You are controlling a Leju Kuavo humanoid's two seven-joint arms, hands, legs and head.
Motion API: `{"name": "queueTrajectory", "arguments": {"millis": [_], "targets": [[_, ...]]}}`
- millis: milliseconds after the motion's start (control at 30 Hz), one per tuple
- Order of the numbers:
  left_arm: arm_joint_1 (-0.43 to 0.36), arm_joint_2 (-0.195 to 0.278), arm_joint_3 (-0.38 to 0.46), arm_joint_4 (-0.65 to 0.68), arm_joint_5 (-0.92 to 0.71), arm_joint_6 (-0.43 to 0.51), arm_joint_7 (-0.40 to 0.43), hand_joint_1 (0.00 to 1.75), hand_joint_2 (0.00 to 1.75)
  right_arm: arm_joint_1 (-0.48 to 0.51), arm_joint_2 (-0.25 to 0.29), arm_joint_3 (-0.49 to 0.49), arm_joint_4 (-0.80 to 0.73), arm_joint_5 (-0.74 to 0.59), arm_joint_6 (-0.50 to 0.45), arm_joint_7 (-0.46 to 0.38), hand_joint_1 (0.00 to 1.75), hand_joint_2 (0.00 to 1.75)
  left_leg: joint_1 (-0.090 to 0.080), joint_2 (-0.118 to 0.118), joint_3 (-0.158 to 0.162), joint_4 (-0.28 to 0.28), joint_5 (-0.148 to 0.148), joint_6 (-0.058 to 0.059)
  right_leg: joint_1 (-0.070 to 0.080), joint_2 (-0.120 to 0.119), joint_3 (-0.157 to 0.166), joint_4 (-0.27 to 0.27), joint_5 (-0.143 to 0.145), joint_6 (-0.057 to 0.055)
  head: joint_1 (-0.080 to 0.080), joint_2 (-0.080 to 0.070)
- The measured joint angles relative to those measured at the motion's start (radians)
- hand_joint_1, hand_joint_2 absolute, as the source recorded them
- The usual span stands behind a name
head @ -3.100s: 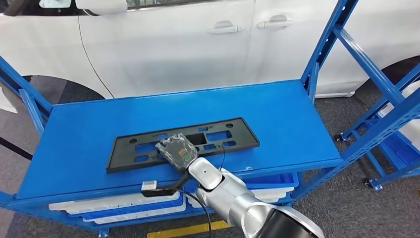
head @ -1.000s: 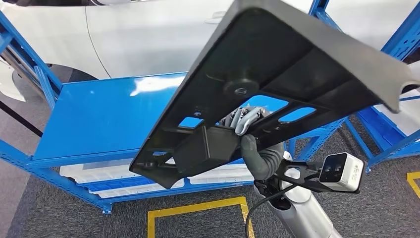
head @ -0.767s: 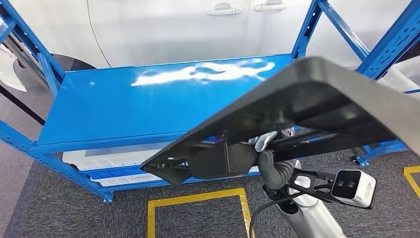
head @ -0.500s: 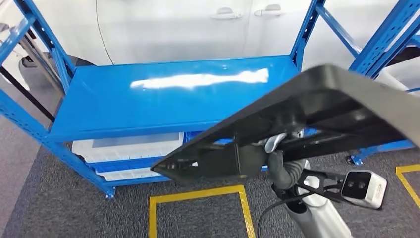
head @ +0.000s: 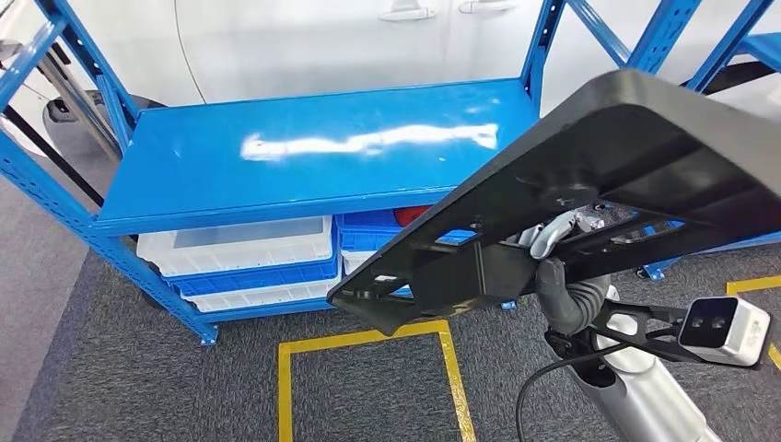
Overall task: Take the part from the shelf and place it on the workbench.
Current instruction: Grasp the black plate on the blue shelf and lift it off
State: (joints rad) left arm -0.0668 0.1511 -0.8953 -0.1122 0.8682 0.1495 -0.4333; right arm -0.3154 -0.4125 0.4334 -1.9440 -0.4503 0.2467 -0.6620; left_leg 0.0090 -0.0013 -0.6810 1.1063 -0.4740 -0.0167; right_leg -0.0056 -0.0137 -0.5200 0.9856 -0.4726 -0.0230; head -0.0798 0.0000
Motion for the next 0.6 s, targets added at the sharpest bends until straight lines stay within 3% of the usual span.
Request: {"name": "queueTrajectory", "arguments": {"millis": [67,100,133,200,267,300,333,400,433,467,567,600], "targets": [[0.001,-0.006,0.000,0.000,0.000,0.002,0.004,0.00,1.75,0.010,0.002,0.001,-0.002,0.010,0.010,-0.003,1.75,1.75,0.001,0.000,-0.028,0.131,-0.085,-0.004,0.004,-0.001,-0.031,0.004,0.021,-0.005,0.000,0.000],[0.001,-0.009,0.000,0.000,0.000,0.003,0.004,0.00,1.75,0.012,0.005,0.002,-0.001,0.014,0.015,-0.004,1.75,1.75,0.001,0.000,-0.030,0.177,-0.096,-0.004,0.006,-0.001,-0.049,0.008,0.032,-0.006,0.000,0.000],[0.001,-0.011,0.000,0.000,0.000,0.004,0.004,0.00,1.75,0.014,0.008,0.003,0.000,0.016,0.020,-0.003,1.75,1.75,0.001,0.000,-0.017,0.192,-0.083,-0.004,0.007,-0.001,-0.068,0.012,0.043,-0.005,0.000,0.000],[-0.001,-0.014,0.000,0.000,0.000,0.004,0.004,0.00,1.75,0.014,0.016,0.004,0.002,0.017,0.031,0.000,1.75,1.75,0.000,0.000,0.057,0.125,-0.032,0.002,0.009,0.000,-0.102,0.021,0.063,-0.002,0.000,0.000],[-0.005,-0.014,-0.001,0.000,0.000,0.004,0.002,0.00,1.75,0.008,0.022,0.004,0.003,0.008,0.042,0.008,1.75,1.75,-0.004,-0.001,0.160,-0.018,-0.030,0.011,0.012,-0.001,-0.125,0.029,0.079,0.005,0.000,0.000],[-0.007,-0.013,-0.001,0.000,0.000,0.004,0.000,0.00,1.75,0.002,0.025,0.004,0.004,0.001,0.046,0.012,1.75,1.75,-0.007,-0.001,0.193,-0.072,-0.040,0.015,0.012,-0.002,-0.132,0.030,0.089,0.010,0.000,0.000],[-0.009,-0.013,-0.001,0.000,0.000,0.003,-0.002,0.00,1.75,-0.003,0.027,0.004,0.005,-0.005,0.049,0.015,1.75,1.75,-0.010,-0.002,0.210,-0.107,-0.049,0.018,0.011,-0.004,-0.137,0.029,0.099,0.015,0.000,0.000],[-0.009,-0.013,-0.001,0.000,0.000,0.000,-0.006,0.00,1.75,-0.007,0.030,0.003,0.007,-0.012,0.053,0.017,1.75,1.75,-0.010,0.000,0.203,-0.125,-0.034,0.026,0.009,-0.003,-0.144,0.024,0.115,0.027,0.000,0.000],[-0.008,-0.013,-0.001,0.000,0.000,-0.001,-0.006,0.00,1.75,-0.006,0.031,0.002,0.008,-0.013,0.056,0.016,1.75,1.75,-0.007,0.002,0.197,-0.130,-0.023,0.032,0.008,0.000,-0.150,0.030,0.104,0.034,0.000,0.000],[-0.008,-0.013,-0.002,0.000,0.000,-0.002,-0.007,0.00,1.75,-0.004,0.031,0.000,0.009,-0.013,0.059,0.014,1.75,1.75,-0.005,0.004,0.187,-0.134,-0.011,0.038,0.008,0.004,-0.161,0.055,0.075,0.040,0.000,0.000],[-0.009,-0.013,-0.005,0.000,0.000,-0.005,-0.007,0.00,1.75,0.007,0.031,-0.003,0.011,-0.011,0.065,0.007,1.75,1.75,-0.005,0.007,0.153,-0.133,0.019,0.048,-0.002,0.010,-0.214,0.238,-0.060,0.056,0.000,0.000],[-0.009,-0.013,-0.006,0.000,0.000,-0.006,-0.007,0.00,1.75,0.012,0.031,-0.003,0.012,-0.011,0.065,0.006,1.75,1.75,-0.006,0.007,0.140,-0.131,0.028,0.048,-0.004,0.010,-0.222,0.292,-0.077,0.059,0.000,0.000]]}}
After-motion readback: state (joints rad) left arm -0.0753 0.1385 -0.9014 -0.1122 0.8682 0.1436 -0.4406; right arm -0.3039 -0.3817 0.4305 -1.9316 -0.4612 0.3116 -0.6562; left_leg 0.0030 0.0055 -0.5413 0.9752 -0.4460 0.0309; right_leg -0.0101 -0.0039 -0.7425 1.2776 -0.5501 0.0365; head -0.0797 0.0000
